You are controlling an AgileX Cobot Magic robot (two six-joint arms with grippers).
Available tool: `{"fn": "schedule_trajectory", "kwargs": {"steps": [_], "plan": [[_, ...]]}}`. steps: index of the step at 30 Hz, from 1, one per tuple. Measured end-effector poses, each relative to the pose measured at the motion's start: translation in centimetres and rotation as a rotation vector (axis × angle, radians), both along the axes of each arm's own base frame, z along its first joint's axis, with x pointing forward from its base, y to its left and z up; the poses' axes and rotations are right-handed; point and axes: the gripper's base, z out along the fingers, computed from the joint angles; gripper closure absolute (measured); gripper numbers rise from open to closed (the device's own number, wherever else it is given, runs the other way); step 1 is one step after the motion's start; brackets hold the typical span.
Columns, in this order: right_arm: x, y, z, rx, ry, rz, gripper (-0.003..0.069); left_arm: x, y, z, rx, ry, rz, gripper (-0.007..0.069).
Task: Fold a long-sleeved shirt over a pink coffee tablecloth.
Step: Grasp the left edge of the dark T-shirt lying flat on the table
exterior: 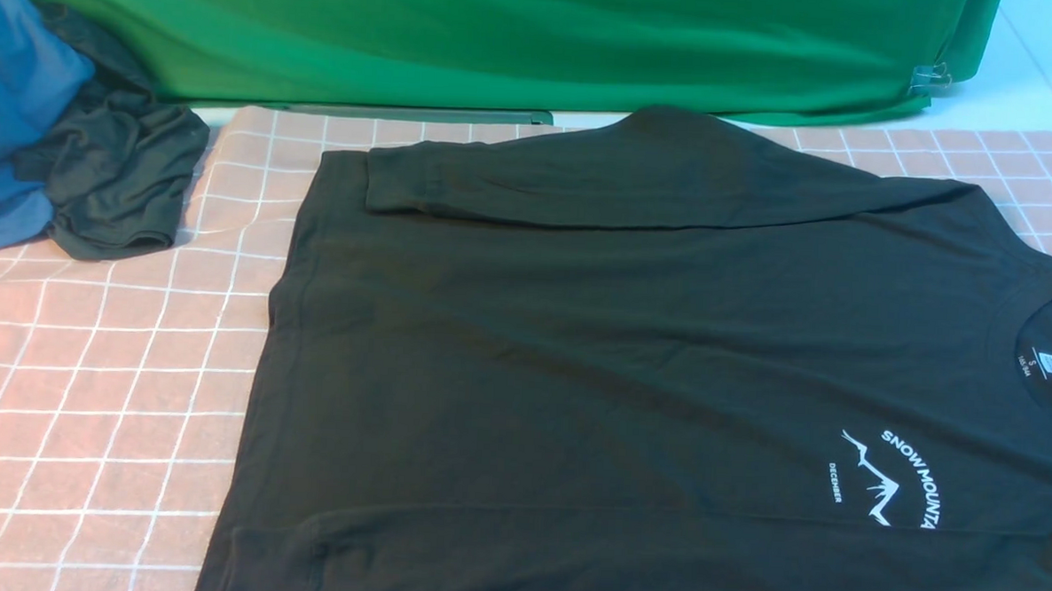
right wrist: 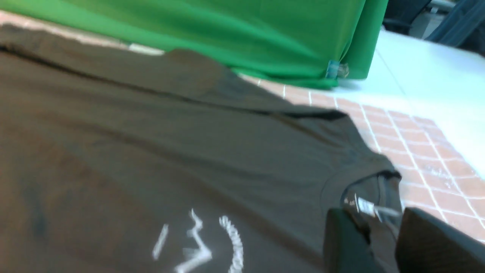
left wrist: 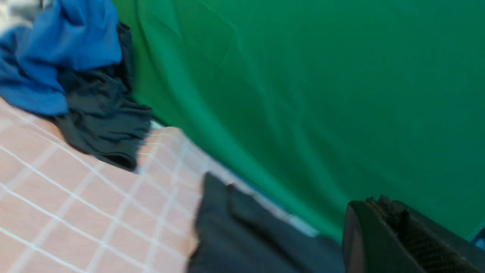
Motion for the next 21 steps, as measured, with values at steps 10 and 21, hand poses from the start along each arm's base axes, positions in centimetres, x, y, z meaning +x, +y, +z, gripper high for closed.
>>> {"fn": "schedule_trajectory", "kwargs": {"steps": [10, 21], "plan": [[-0.2, -1.0, 2.7, 0.673, -0.290, -0.061, 0.0412, -1.8, 1.3, 4.3, -0.291, -0.507, 0.044, 0.0611], [-0.5, -1.4, 3.7, 0.840, -0.392, -0.044, 0.0438, 2.6, -0.8, 12.8, 0.014, 0.311, -0.102, 0.0611]]}}
